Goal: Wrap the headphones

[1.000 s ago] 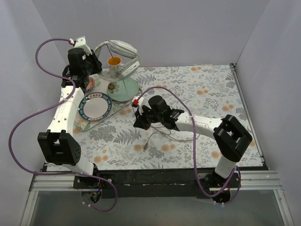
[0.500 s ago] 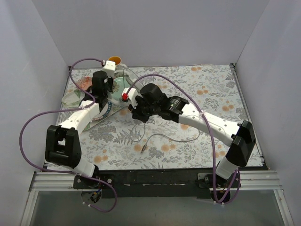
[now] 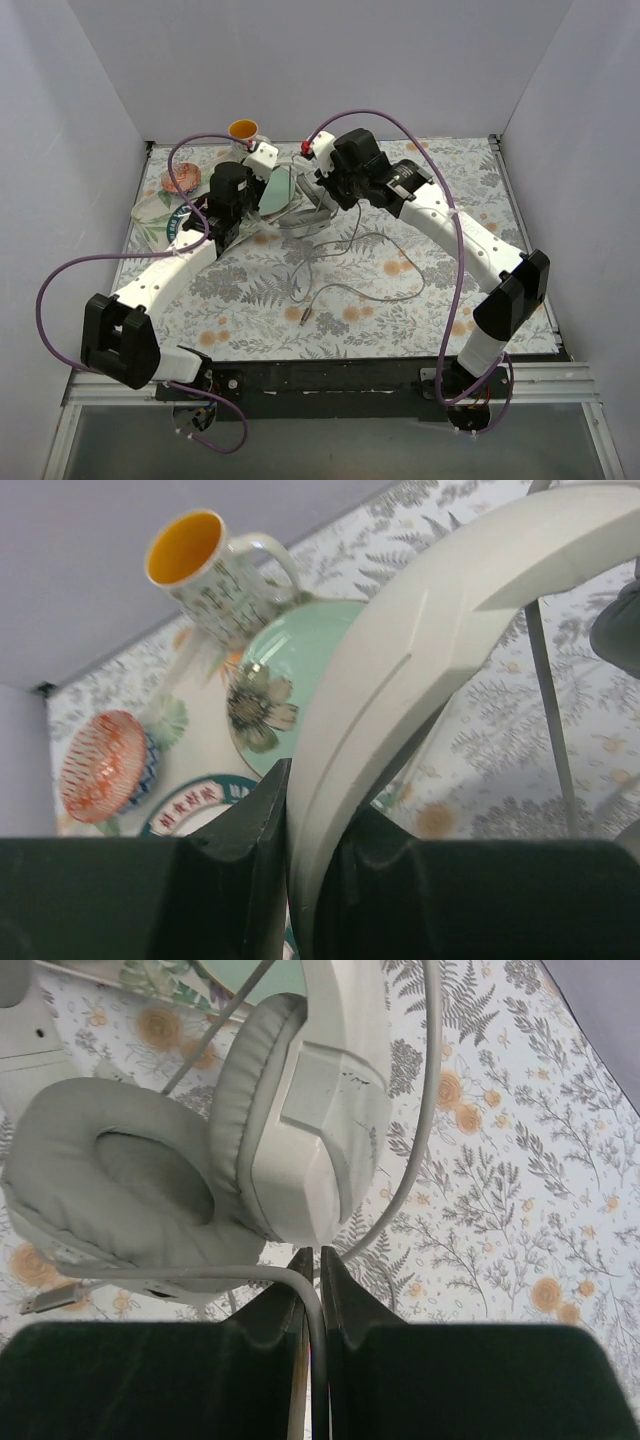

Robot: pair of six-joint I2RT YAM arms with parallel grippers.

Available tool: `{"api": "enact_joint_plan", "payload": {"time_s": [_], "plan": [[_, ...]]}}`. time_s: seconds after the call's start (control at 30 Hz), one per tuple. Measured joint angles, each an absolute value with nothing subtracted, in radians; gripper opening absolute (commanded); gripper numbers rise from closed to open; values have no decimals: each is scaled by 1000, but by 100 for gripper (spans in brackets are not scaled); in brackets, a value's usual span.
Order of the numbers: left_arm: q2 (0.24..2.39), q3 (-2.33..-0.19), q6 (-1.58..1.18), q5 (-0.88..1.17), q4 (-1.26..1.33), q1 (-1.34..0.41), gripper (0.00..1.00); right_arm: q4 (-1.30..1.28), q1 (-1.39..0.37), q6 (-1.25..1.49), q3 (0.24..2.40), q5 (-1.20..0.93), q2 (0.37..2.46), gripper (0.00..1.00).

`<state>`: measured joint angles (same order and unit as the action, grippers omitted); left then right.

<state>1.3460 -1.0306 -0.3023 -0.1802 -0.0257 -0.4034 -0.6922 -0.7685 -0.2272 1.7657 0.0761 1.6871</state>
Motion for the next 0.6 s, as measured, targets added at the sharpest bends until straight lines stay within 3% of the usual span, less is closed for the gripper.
{"api": "enact_joint_plan", "payload": {"time_s": [0.33,0.4,0.53,0.6], "plan": [[1430,-1115,-512,-81,-319,-402,5,-641,-763,-247,1660,232,1670,22],[1441,-1115,-532,-79,-352,-402,5,-618,-755,-248,1619,267,1657,19],[1450,-1116,-585,-63,-360,-369,5,-601,-733,-241,1576,302,1642,1],[1459,-1133,-624,-27,-365,-323,5,-596,-728,-234,1574,284,1635,1]]}}
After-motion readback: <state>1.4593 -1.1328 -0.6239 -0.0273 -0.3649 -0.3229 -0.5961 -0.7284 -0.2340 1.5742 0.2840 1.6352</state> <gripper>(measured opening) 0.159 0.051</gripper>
